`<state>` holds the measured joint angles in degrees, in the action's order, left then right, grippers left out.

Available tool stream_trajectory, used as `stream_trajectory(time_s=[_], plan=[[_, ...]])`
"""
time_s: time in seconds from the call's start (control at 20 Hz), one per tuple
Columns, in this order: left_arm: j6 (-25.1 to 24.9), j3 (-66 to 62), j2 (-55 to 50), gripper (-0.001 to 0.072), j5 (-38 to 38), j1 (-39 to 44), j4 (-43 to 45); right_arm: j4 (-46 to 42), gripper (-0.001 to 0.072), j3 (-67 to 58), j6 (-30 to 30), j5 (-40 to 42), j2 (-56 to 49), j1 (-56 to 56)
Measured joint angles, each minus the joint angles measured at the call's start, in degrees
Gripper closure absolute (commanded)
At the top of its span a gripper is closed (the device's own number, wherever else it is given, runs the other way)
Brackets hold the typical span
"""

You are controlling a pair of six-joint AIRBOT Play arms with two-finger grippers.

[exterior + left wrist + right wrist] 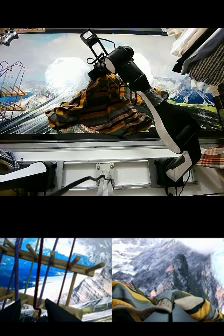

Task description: Fold the clothes and pants, and hang the long-sleeved shirts on hangers.

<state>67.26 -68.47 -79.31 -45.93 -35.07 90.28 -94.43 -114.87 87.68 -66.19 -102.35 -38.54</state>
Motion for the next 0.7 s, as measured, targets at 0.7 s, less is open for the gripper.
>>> stream_trajectory(time_s=[0.7], plan=[[-0.24,-1.38,-6.08,0.0525,4.07,0.79,1.03,2.78,0.0694,0.0,-0.17,1.05,0.0,0.0]])
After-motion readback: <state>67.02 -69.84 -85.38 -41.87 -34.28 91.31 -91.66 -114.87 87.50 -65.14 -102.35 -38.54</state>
